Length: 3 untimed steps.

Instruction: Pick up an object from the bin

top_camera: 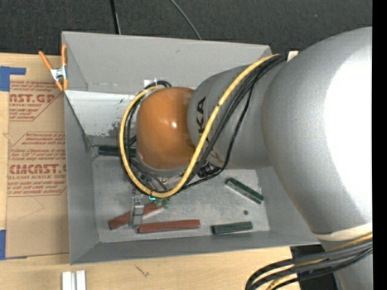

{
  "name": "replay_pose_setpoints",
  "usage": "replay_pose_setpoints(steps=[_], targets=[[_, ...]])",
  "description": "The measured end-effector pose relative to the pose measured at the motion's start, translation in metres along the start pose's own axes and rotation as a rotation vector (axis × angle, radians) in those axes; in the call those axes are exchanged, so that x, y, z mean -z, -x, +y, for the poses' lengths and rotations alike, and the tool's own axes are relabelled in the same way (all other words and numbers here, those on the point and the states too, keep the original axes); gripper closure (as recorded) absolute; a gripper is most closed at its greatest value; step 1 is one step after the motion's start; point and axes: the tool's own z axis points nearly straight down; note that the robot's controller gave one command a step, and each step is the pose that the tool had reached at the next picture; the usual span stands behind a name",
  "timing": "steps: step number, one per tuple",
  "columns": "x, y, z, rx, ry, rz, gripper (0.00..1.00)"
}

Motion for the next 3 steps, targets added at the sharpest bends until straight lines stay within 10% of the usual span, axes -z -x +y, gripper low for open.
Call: replay_pose_setpoints(steps=[1, 2, 3], targets=[[0.004, 0.002, -0.001, -0.001, 0.001, -0.007, 0.00], [-0.057, -0.027, 0.008, 0.049, 0.001, -0.006, 1.00], [-0.057, -0.027, 0.008, 0.049, 0.001, -0.006, 1.00]])
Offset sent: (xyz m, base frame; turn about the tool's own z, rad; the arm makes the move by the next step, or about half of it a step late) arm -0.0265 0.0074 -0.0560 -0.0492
